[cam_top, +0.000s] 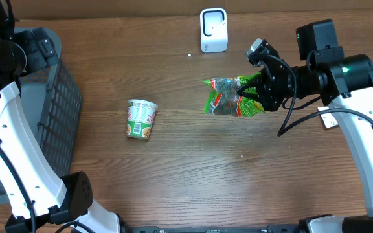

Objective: Scan the item barcode
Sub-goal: 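Lift the snack bag and carry it toward the scanner, then hold the snack bag in front of the white scanner, then carry the snack bag to the right table edge and release it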

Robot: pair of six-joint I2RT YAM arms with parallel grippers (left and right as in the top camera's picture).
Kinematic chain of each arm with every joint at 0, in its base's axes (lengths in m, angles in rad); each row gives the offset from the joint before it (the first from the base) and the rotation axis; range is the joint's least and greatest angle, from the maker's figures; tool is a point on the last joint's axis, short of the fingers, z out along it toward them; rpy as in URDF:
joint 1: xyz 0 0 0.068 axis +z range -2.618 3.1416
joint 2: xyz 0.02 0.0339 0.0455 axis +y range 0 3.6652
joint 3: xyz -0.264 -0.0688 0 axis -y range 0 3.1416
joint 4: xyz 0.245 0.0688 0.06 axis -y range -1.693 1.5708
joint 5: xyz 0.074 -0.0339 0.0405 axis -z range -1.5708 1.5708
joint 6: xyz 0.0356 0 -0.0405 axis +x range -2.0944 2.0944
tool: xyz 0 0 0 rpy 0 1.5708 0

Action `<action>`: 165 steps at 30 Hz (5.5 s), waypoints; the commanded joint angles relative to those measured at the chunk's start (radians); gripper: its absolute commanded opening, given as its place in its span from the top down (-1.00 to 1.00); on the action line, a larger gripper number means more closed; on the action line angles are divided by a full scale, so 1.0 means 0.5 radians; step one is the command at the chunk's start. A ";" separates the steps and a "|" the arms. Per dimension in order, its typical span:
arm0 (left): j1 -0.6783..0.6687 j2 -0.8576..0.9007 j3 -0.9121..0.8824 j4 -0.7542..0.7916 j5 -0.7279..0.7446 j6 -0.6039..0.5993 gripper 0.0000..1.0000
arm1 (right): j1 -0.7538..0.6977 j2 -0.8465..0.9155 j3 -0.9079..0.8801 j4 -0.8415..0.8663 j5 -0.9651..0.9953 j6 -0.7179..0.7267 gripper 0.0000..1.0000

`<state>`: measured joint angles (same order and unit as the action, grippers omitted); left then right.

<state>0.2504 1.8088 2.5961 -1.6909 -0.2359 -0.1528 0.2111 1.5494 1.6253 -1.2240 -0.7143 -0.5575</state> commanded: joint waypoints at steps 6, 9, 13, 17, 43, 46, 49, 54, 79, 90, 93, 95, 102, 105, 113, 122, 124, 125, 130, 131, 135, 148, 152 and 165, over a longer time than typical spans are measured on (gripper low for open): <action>-0.004 0.005 0.005 0.003 0.002 0.030 -1.00 | -0.006 -0.061 0.074 0.070 -0.619 0.249 0.93; -0.004 0.005 0.005 0.003 0.002 0.030 -0.99 | -0.139 -0.061 0.074 0.087 -1.027 0.557 0.93; -0.004 0.005 0.005 0.003 0.002 0.030 -1.00 | -0.413 -0.045 0.073 0.071 -1.234 0.867 0.93; -0.004 0.005 0.005 0.003 0.001 0.030 -0.99 | -0.765 0.037 0.073 0.061 -1.505 1.065 0.93; -0.004 0.005 0.005 0.003 0.002 0.030 -1.00 | 0.373 0.347 0.258 1.000 2.132 0.853 0.93; -0.004 0.005 0.005 0.003 0.002 0.030 -1.00 | 0.388 0.536 0.420 1.169 2.285 0.664 0.93; -0.004 0.005 0.005 0.003 0.002 0.030 -1.00 | 0.388 0.763 0.465 1.573 2.423 0.216 0.93; -0.004 0.005 0.005 0.003 0.002 0.030 -1.00 | 0.426 0.958 0.465 1.913 2.365 -0.175 0.93; -0.004 0.005 0.005 0.003 0.002 0.030 -1.00 | 0.568 1.403 0.464 2.572 2.377 -2.078 0.93; -0.004 0.005 0.005 0.003 0.002 0.030 -1.00 | 0.638 1.404 0.464 2.634 2.397 -2.149 0.93; -0.004 0.005 0.005 0.003 0.002 0.030 -1.00 | 0.638 1.404 0.464 2.627 2.450 -2.149 0.93; -0.004 0.005 0.005 0.003 0.002 0.030 -1.00 | 0.638 1.404 0.464 2.626 2.480 -2.149 0.93; -0.004 0.005 0.005 0.003 0.002 0.030 -1.00 | 0.638 1.404 0.464 2.623 2.547 -2.148 0.93; -0.004 0.005 0.005 0.003 0.002 0.030 -1.00 | 0.638 1.374 0.464 2.477 2.554 -2.145 0.93; -0.004 0.005 0.005 0.003 0.001 0.030 -0.99 | 0.663 1.125 0.464 2.192 2.374 -1.673 0.93; -0.004 0.005 0.005 0.003 0.002 0.030 -0.99 | 0.638 0.303 0.465 1.237 1.695 0.368 0.93; -0.004 0.005 0.005 0.003 0.002 0.030 -0.99 | 0.601 0.147 0.466 1.046 1.691 0.846 0.93; -0.004 0.005 0.005 0.003 0.002 0.030 -0.99 | 0.562 0.057 0.466 0.896 1.682 1.103 0.92; -0.004 0.005 0.005 0.003 0.002 0.030 -1.00 | 0.233 -0.167 0.466 0.279 1.682 1.881 0.93; -0.004 0.005 0.005 0.003 0.002 0.030 -0.99 | 0.116 -0.179 0.466 0.140 1.681 2.038 0.93; -0.004 0.005 0.005 0.003 0.002 0.030 -1.00 | -0.429 -0.153 0.368 -0.197 1.678 2.345 0.93; -0.004 0.005 0.005 0.003 0.002 0.030 -1.00 | -1.588 -0.147 -0.830 0.562 1.177 2.319 0.93; -0.004 0.005 0.005 0.003 0.001 0.030 -1.00 | -1.709 -0.147 -1.003 0.797 1.067 2.262 0.65; -0.004 0.005 0.005 0.003 0.002 0.030 -1.00 | -1.656 -0.244 -0.558 0.481 0.840 1.941 -1.00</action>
<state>0.2504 1.8088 2.5961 -1.6905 -0.2359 -0.1524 -0.6434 1.4883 1.2133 -0.9363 -0.2672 0.4858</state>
